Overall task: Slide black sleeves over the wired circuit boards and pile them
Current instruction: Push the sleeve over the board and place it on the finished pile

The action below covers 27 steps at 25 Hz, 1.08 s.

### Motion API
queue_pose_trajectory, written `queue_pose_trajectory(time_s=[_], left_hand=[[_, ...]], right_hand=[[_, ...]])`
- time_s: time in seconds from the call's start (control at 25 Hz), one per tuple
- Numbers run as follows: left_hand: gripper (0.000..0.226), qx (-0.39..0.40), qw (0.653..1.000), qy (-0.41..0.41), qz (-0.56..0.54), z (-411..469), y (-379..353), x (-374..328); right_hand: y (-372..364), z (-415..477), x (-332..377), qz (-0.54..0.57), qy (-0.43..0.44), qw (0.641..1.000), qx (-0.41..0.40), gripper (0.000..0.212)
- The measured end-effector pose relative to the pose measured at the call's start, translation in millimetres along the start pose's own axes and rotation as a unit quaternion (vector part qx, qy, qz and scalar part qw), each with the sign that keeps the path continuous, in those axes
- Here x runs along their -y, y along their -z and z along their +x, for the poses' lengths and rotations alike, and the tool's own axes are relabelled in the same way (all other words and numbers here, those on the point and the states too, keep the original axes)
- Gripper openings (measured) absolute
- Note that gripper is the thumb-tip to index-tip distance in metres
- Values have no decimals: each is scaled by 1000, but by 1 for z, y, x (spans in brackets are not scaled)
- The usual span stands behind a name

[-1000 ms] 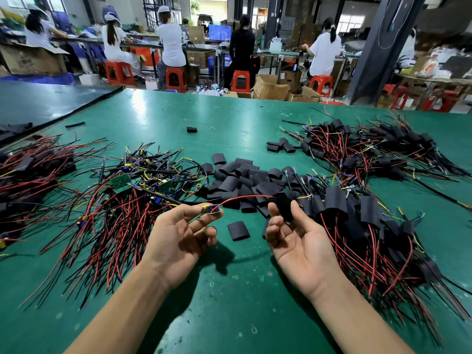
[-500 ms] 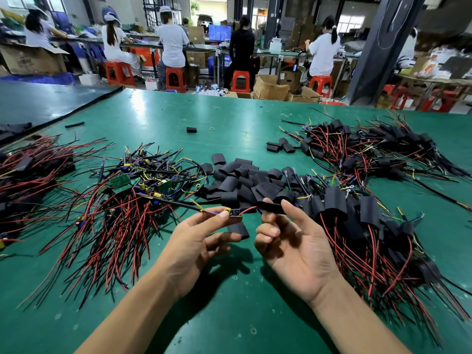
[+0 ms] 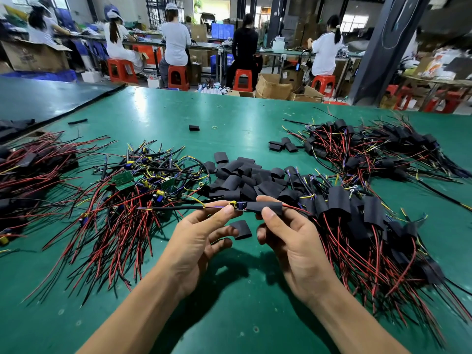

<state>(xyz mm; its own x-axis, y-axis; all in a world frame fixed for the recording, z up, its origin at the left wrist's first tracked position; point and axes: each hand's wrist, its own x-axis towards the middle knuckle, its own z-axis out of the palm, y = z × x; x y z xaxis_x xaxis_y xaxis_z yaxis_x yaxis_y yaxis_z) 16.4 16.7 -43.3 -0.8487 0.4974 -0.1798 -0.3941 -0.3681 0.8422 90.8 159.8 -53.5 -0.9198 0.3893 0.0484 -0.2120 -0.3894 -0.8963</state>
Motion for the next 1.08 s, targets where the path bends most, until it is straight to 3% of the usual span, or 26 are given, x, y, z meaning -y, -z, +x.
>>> queue_pose_trajectory(time_s=[0.24,0.48,0.76,1.08], left_hand=[[19,-2,1000,20,3,0,1,-3],[24,-23,999,22,7,2,0,-1],[29,-10,1000,-14,17,1,2,-2],[28,3,998,-28,47,2,4,1]], right_hand=[[3,1,-1,-36,15,999,28,39],[9,3,-1,-141,65,988,24,21],[9,4,-3,-154,85,984,14,18],[6,3,-12,-92,64,993,43,26]])
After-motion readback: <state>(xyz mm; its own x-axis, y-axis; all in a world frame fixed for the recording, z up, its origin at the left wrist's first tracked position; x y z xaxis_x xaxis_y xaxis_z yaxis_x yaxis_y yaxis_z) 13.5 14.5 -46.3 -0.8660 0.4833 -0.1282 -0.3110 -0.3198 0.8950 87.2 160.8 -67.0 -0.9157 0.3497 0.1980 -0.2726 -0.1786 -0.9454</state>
